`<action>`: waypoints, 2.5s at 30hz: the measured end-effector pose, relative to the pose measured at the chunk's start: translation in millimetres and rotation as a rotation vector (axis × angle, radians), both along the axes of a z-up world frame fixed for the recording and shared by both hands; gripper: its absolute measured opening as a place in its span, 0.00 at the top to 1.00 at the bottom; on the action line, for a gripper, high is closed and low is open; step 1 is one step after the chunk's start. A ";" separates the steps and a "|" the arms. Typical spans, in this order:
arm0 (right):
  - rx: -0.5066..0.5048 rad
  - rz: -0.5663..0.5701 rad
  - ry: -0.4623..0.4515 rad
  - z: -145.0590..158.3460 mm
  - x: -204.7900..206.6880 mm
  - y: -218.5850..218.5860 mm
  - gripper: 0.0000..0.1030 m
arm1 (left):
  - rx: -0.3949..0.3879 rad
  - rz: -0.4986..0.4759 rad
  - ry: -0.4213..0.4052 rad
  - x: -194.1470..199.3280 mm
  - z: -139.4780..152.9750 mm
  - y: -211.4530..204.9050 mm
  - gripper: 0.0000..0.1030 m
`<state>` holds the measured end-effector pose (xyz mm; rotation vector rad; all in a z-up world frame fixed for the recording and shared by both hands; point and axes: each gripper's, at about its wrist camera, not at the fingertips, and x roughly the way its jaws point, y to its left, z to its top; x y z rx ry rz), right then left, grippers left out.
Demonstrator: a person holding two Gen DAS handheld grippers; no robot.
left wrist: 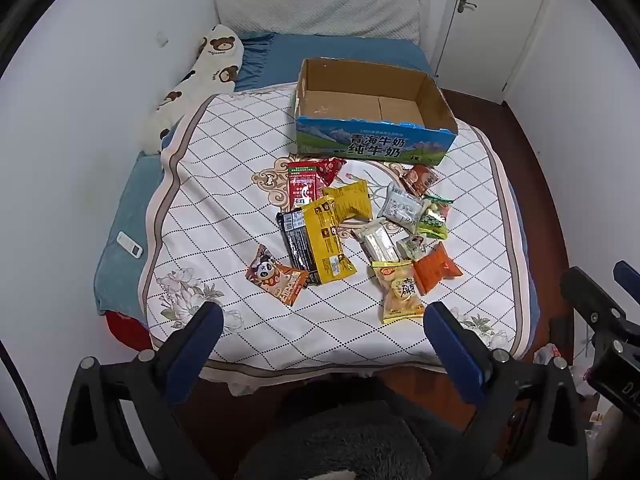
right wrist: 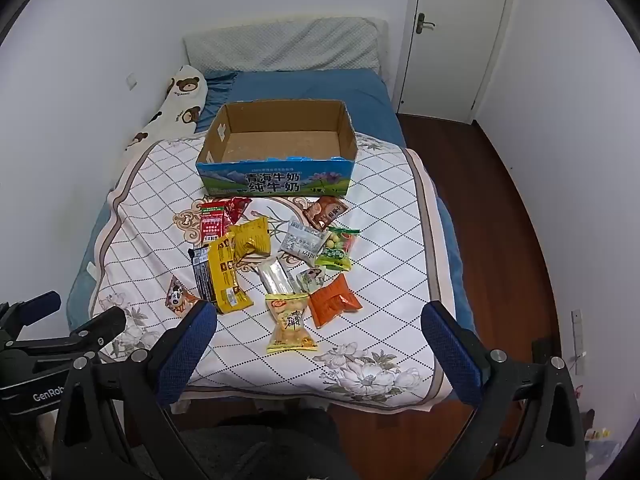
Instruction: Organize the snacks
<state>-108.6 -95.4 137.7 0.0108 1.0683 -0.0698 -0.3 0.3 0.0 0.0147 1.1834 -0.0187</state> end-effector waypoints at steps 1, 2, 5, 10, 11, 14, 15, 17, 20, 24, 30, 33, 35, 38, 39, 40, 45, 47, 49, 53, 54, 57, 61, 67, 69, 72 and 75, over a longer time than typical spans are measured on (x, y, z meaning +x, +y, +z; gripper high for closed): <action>-0.001 0.000 0.001 0.4 -0.2 0.5 0.00 | -0.002 0.001 0.001 -0.1 -0.2 0.3 0.00; 0.000 0.001 0.001 0.6 -0.5 1.2 0.00 | -0.005 0.000 0.004 -0.2 -0.5 0.5 0.00; 0.009 0.002 -0.001 1.7 -1.7 2.1 0.00 | 0.000 0.004 0.001 0.1 -0.5 0.7 0.00; 0.011 -0.003 -0.002 2.8 -7.1 -0.2 0.00 | 0.003 0.003 -0.001 0.1 0.5 0.6 0.00; 0.012 -0.005 -0.002 3.4 -7.6 -0.9 0.00 | 0.003 0.004 -0.001 0.1 1.7 0.8 0.00; 0.005 -0.002 -0.002 5.0 -8.4 -0.1 0.00 | 0.001 0.003 -0.004 1.7 7.3 2.0 0.00; 0.006 -0.003 -0.002 5.0 -8.4 -0.4 0.00 | -0.001 0.003 -0.006 1.6 12.2 3.7 0.00; 0.006 -0.005 -0.003 5.3 -8.7 -0.5 0.00 | -0.004 0.004 -0.013 -1.2 13.9 1.9 0.00; 0.009 -0.014 -0.005 4.9 -12.2 3.0 0.00 | -0.007 0.001 -0.019 -3.0 14.1 3.6 0.00; 0.016 -0.023 -0.004 5.4 -13.0 2.1 0.00 | -0.013 0.000 -0.025 -3.2 14.1 4.5 0.00; 0.020 -0.030 -0.013 8.8 -14.2 4.5 0.00 | -0.007 0.000 -0.035 -4.2 16.8 4.2 0.00; 0.025 -0.032 -0.014 9.1 -14.0 2.4 0.00 | -0.007 -0.001 -0.039 -5.1 17.8 5.7 0.00; 0.023 -0.031 -0.014 9.2 -13.7 2.5 0.00 | -0.011 0.001 -0.042 -4.9 18.3 6.1 0.00; 0.026 -0.033 -0.016 9.5 -13.7 2.2 0.00 | -0.013 0.000 -0.045 -5.9 18.7 7.0 0.00; 0.027 -0.034 -0.017 9.4 -14.0 1.9 0.00 | -0.012 -0.001 -0.046 -5.7 18.8 7.1 0.00; 0.029 -0.034 -0.017 9.3 -14.5 1.5 0.00 | -0.011 -0.002 -0.046 -6.0 19.1 6.5 0.00; 0.030 -0.033 -0.017 9.7 -15.1 2.7 0.00 | -0.011 -0.001 -0.047 -6.0 19.2 6.2 0.00; 0.032 -0.034 -0.020 9.4 -15.1 1.7 0.00 | -0.013 0.001 -0.050 -6.4 19.8 6.5 0.00; 0.030 -0.033 -0.023 11.1 -15.2 1.9 0.00 | -0.012 -0.001 -0.052 -5.7 20.2 5.9 0.00; 0.030 -0.032 -0.026 11.6 -15.0 2.9 0.00 | -0.012 -0.003 -0.056 -6.5 21.5 6.5 0.00; 0.027 -0.032 -0.029 11.6 -15.4 2.7 0.00 | -0.012 -0.003 -0.056 -6.9 21.5 6.5 0.00; 0.022 -0.029 -0.032 11.0 -15.0 3.3 0.00 | -0.011 -0.005 -0.058 -6.7 21.9 6.5 0.00; 0.018 -0.029 -0.033 11.4 -14.9 4.1 0.00 | -0.013 -0.006 -0.060 -6.7 22.4 6.7 0.00; 0.018 -0.028 -0.031 11.0 -14.9 3.8 0.00 | -0.011 -0.005 -0.062 -7.2 22.4 6.1 0.00; 0.018 -0.026 -0.031 10.9 -14.5 4.0 0.00 | -0.012 -0.004 -0.063 -7.1 22.6 6.6 0.00; 0.018 -0.025 -0.030 10.8 -14.1 3.6 0.00 | -0.011 -0.007 -0.064 -7.4 23.3 7.1 0.00; 0.016 -0.025 -0.030 10.7 -13.7 4.2 0.00 | -0.008 -0.009 -0.063 -6.1 23.7 8.2 0.00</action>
